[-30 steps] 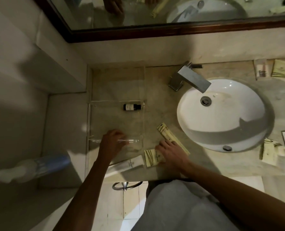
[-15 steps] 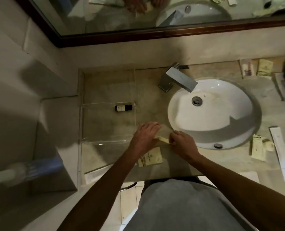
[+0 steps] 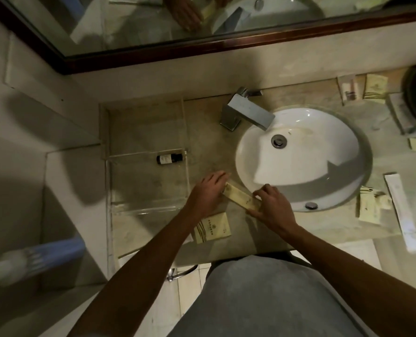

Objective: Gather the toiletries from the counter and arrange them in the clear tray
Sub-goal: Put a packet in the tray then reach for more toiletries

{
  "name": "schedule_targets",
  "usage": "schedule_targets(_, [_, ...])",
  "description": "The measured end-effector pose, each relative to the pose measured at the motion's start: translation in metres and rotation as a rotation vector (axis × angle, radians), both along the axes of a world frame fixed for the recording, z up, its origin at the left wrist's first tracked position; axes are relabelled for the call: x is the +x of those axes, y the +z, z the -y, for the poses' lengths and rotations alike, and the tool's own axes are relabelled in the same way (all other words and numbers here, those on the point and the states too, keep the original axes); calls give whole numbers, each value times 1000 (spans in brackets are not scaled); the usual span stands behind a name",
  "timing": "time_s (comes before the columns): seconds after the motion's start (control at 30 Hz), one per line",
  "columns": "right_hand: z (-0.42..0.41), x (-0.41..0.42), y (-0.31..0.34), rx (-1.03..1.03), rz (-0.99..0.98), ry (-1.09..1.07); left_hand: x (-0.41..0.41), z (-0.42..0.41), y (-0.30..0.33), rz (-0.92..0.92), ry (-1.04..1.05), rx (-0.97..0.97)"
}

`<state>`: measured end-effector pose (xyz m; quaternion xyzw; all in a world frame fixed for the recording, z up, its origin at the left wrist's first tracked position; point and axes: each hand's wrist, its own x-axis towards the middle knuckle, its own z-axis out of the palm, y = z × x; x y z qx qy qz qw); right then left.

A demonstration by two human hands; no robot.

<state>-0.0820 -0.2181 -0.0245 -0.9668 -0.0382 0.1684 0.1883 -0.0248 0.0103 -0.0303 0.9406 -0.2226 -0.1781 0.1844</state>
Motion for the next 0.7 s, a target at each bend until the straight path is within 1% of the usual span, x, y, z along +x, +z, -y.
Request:
schedule_targets(0.07, [-6, 2, -1, -16, -37, -9, 9, 5, 1, -38, -79, 58])
schedule_targets(0.13, [-9, 7, 1, -44, -23, -11, 17, 6, 1, -26, -162, 127])
schedule_targets(0.17, [-10, 8, 3, -49, -9, -6, 19, 7, 2, -22, -185, 142])
schedule_targets(0.23, [-8, 10, 9, -9, 39, -15, 18, 11, 5, -72, -186, 122])
schedule_targets(0.3, [-6, 10, 15, 97, 113, -34, 16, 9, 14, -135, -135, 61])
schedule_targets(0.33, [-8, 12, 19, 167, 126, -60, 16, 1, 20, -112, -97, 22])
schedule_targets(0.43, [-43, 33, 34, 391, 63, -82, 16, -58, 36, 63, -10, -45])
schedule_targets(0.5, [-79, 53, 46, 478, -9, -41, 13, -109, 38, 132, 99, -58])
schedule_targets(0.53, [-95, 60, 51, 494, -38, -10, 12, -132, 37, 151, 170, -44])
schedule_targets(0.6, [-122, 70, 59, 485, -94, 60, 6, -171, 35, 122, 308, 25])
schedule_targets(0.63, [-131, 72, 61, 469, -107, 99, 3, -188, 31, 119, 344, 76])
schedule_targets(0.7, [-140, 74, 62, 432, -121, 160, -1, -213, 21, 118, 352, 194])
